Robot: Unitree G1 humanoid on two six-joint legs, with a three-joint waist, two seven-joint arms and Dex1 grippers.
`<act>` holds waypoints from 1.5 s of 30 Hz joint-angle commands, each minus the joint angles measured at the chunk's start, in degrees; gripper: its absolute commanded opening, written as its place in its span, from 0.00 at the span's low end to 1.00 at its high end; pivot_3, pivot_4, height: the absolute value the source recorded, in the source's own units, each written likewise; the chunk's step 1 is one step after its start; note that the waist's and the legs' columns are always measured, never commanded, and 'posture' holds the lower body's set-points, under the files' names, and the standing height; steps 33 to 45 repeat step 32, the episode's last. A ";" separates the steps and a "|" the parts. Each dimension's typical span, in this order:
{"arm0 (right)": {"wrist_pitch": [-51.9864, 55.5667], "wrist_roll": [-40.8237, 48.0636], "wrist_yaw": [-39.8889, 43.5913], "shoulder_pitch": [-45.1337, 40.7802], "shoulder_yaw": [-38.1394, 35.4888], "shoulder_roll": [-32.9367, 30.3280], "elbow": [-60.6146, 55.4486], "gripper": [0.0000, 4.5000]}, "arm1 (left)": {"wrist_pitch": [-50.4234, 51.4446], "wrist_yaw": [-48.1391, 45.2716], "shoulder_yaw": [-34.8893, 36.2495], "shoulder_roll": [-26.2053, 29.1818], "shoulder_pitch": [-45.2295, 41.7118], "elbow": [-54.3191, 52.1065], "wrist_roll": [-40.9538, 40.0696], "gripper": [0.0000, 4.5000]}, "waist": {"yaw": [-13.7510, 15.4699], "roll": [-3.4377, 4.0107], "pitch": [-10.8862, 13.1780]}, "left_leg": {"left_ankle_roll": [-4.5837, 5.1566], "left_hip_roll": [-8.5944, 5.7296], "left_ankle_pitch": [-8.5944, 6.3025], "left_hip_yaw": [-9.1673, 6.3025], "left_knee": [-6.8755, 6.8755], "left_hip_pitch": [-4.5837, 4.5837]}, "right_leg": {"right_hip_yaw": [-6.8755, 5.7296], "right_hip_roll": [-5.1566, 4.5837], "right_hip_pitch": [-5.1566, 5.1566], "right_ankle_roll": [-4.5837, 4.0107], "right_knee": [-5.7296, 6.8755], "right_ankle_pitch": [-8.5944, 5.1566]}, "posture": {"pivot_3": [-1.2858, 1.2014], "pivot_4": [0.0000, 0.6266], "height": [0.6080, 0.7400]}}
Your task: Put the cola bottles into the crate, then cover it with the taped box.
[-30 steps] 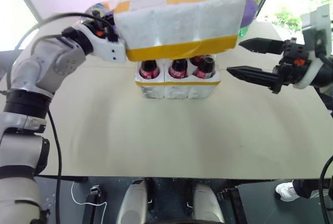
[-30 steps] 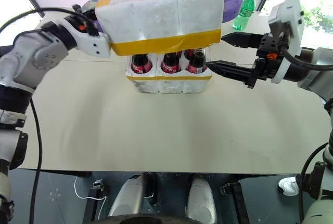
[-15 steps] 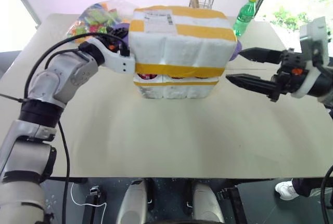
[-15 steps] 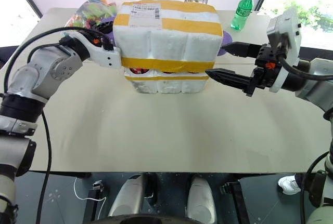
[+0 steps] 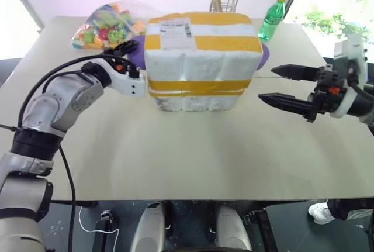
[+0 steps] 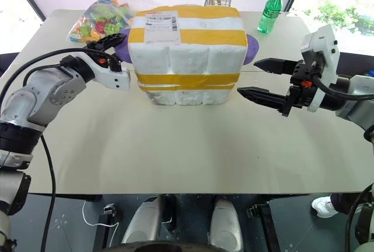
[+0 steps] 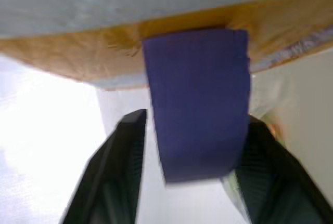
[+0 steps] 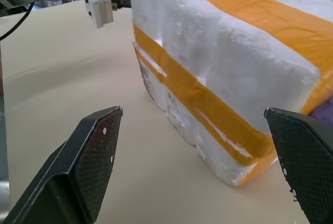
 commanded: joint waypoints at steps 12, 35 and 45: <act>-2.24 -2.11 0.19 2.74 -2.25 -0.52 1.46 1.00 | -12.52 -10.70 15.39 12.63 26.82 -9.17 -40.44 0.95 | -0.38 0.06 -0.03 | -0.01 0.06 -0.02 -0.02 -0.03 0.02 | 0.01 -0.06 -0.01 -0.01 -0.02 0.00 | 0.52 0.24 0.97; -10.76 -10.36 4.08 -1.48 4.75 3.58 12.11 1.00 | 61.69 -57.42 36.75 25.46 29.25 -16.11 -96.33 0.95 | 0.07 0.13 -0.02 | -0.24 0.02 0.11 -0.01 -0.05 0.10 | -0.01 0.06 0.08 -0.05 -0.06 0.00 | 0.52 0.24 0.97; -10.76 -10.36 4.08 -1.48 4.75 3.58 12.11 1.00 | 61.69 -57.42 36.75 25.46 29.25 -16.11 -96.33 0.95 | 0.07 0.13 -0.02 | -0.24 0.02 0.11 -0.01 -0.05 0.10 | -0.01 0.06 0.08 -0.05 -0.06 0.00 | 0.52 0.24 0.97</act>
